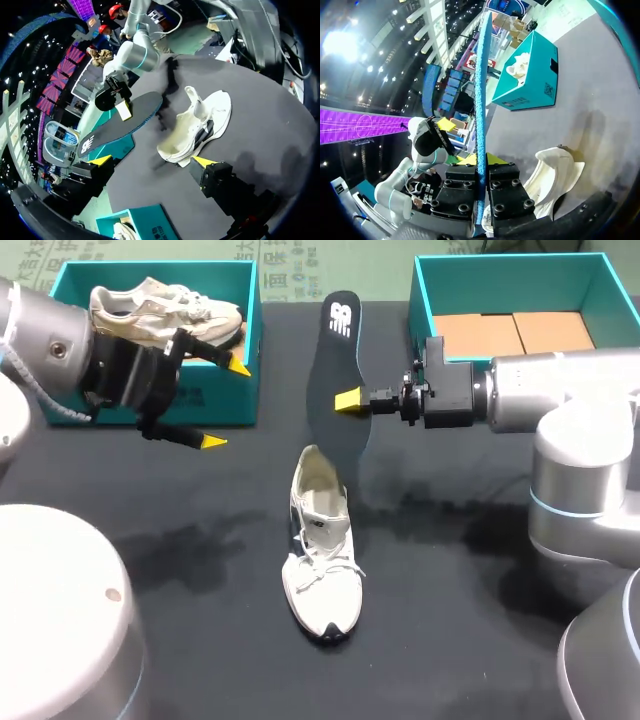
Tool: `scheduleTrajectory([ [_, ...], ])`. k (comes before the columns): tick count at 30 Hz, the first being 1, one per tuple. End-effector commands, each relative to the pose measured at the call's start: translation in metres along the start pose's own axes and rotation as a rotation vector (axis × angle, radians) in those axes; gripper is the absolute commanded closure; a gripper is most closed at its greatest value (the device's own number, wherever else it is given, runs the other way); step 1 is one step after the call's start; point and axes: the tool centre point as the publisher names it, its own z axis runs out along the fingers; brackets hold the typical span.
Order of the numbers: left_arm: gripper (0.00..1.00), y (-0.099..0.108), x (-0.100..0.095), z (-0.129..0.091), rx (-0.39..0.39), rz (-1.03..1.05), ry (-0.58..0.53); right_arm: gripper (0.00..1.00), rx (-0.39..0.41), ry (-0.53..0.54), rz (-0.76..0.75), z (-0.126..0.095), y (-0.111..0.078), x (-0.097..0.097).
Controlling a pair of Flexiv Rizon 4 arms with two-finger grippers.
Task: Take the shoe out of the shoebox, open the shoe tongue, remove and reinsert the insole, then place the shoe into the shoebox
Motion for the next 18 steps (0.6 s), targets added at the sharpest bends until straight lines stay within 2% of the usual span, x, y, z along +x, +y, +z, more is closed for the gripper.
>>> scheduleTrajectory([
  [1,0.00,-0.004,-0.006,0.000,-0.100,-0.122,0.209,1.00,0.001,-0.002,0.001,0.001,0.000,0.000],
  [3,0.00,-0.004,-0.006,0.000,-0.100,-0.122,0.209,1.00,0.001,-0.002,0.001,0.001,0.000,0.000],
  [4,0.00,-0.008,-0.003,0.012,-0.113,-0.213,0.236,1.00,0.001,-0.002,0.001,0.001,0.000,0.000],
  [7,0.00,-0.011,0.009,0.024,-0.111,-0.354,0.266,1.00,-0.076,0.016,-0.019,0.002,-0.004,-0.018],
  [8,0.00,-0.010,0.012,0.027,-0.135,-0.394,0.270,1.00,-0.081,0.015,-0.019,0.003,-0.005,-0.022],
  [9,0.00,-0.011,0.016,0.028,-0.118,-0.410,0.278,1.00,-0.092,0.016,-0.033,0.004,-0.007,-0.024],
  [12,0.00,-0.009,0.026,0.032,-0.152,-0.501,0.286,1.00,-0.106,-0.004,-0.079,0.008,-0.009,-0.027],
  [16,0.00,-0.008,0.039,0.040,-0.322,-0.658,0.311,1.00,-0.089,-0.028,-0.120,0.013,-0.010,-0.028],
  [17,0.00,-0.004,0.042,0.039,-0.438,-0.674,0.324,1.00,-0.089,-0.028,-0.120,0.013,-0.010,-0.028],
  [18,0.00,-0.004,0.042,0.039,-0.438,-0.674,0.324,1.00,-0.089,-0.028,-0.120,0.013,-0.010,-0.028],
])
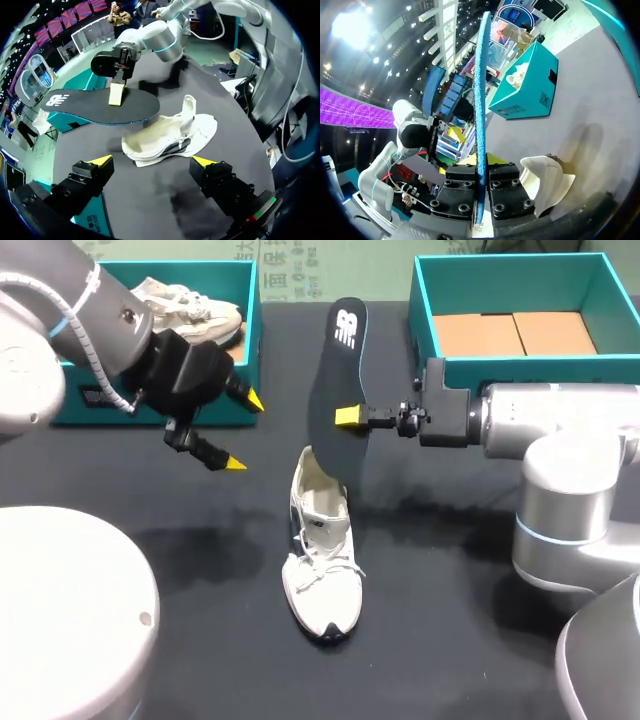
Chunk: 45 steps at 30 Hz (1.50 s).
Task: Take the shoe out of the shoebox, open the shoe tongue, remove and reinsert the insole, then place the shoe into the shoebox
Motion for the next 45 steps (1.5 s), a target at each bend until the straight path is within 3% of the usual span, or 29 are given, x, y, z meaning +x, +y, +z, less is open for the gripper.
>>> scheduleTrajectory([
  [1,0.00,0.001,-0.002,0.007,-0.265,-0.199,-0.003,1.00,-0.002,-0.012,0.002,0.006,-0.001,0.003],
  [8,0.00,0.001,-0.002,0.007,-0.265,-0.199,-0.003,1.00,-0.002,-0.012,0.002,0.006,-0.001,0.003],
  [11,0.00,0.002,0.002,0.025,-0.227,-0.156,0.017,1.00,0.018,-0.019,-0.032,0.009,-0.003,0.001],
  [14,0.00,0.008,0.007,0.042,-0.213,-0.086,0.040,1.00,0.022,0.057,-0.068,0.008,-0.007,-0.013],
  [19,0.00,0.018,0.010,0.053,-0.186,-0.076,0.083,1.00,0.034,0.067,-0.106,0.010,-0.009,-0.024],
  [24,0.00,0.025,0.012,0.056,-0.194,-0.095,0.101,1.00,0.045,0.092,-0.180,0.010,-0.012,-0.025],
  [36,0.00,0.030,0.014,0.051,-0.215,-0.066,0.100,1.00,0.045,0.092,-0.180,0.010,-0.012,-0.025],
  [39,0.00,0.038,0.012,0.065,-0.178,-0.079,0.115,1.00,0.062,0.110,-0.195,0.017,-0.013,-0.029],
  [45,0.00,0.045,0.012,0.088,-0.214,-0.072,0.121,1.00,0.071,0.118,-0.220,0.030,-0.012,-0.036],
])
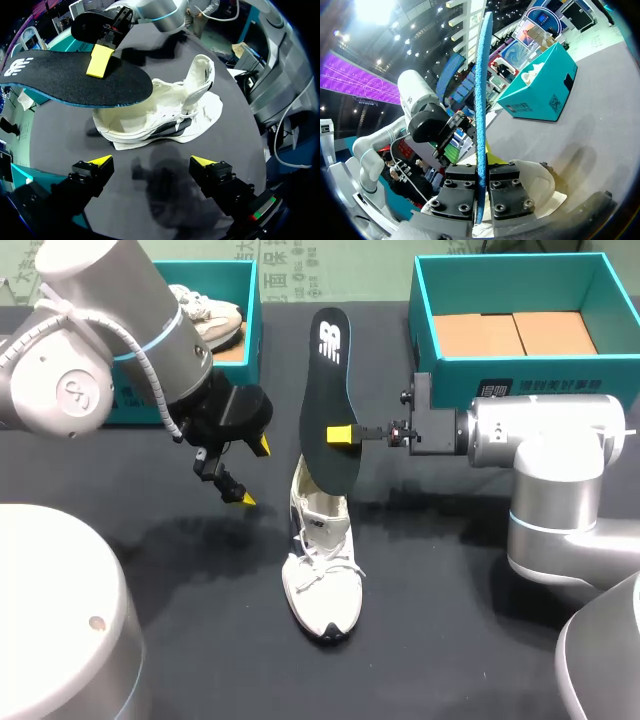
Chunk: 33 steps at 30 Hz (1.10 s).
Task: Take the shoe out of the shoebox, open the shoe tongue, remove and reinsert the insole, then place the shoe into the shoebox
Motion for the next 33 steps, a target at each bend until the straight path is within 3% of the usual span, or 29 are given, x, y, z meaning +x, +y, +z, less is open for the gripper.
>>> scheduleTrajectory([
  [1,0.00,0.001,-0.008,0.024,-0.021,0.002,0.000,1.00,0.012,0.015,-0.015,0.015,0.004,-0.010],
  [10,0.00,0.003,-0.020,0.041,-0.051,-0.014,-0.023,1.00,0.016,0.027,-0.071,0.027,0.002,-0.015],
  [20,0.00,0.004,-0.021,0.042,-0.044,-0.015,-0.019,1.00,0.016,0.027,-0.071,0.027,0.002,-0.015],
  [33,0.00,-0.005,-0.029,0.061,-0.019,0.005,0.005,1.00,0.006,0.056,-0.110,0.025,0.006,-0.017],
])
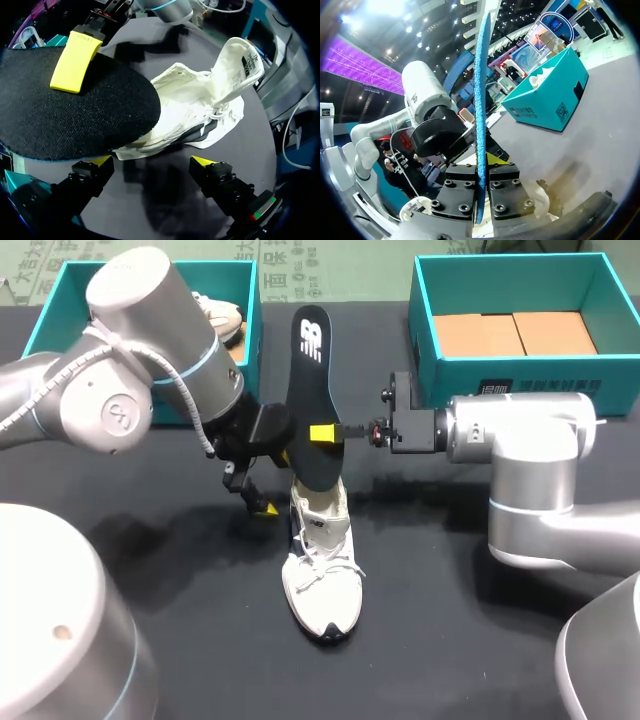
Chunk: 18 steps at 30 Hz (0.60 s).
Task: Take the shoe out of the shoebox, open the shoe tongue, remove and reinsert the insole, then place the shoe into the shoebox
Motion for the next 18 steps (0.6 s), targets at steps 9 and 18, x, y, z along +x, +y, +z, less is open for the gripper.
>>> scheduleTrajectory([
  [9,0.00,-0.0017,-0.0062,0.0086,0.008,-0.019,-0.010,1.00,0.006,0.020,-0.005,-0.0014,0.0021,-0.0061],
  [18,0.00,-0.0007,-0.0061,0.0026,0.045,-0.022,-0.008,1.00,-0.005,0.031,-0.023,-0.0026,0.0023,-0.0076],
])
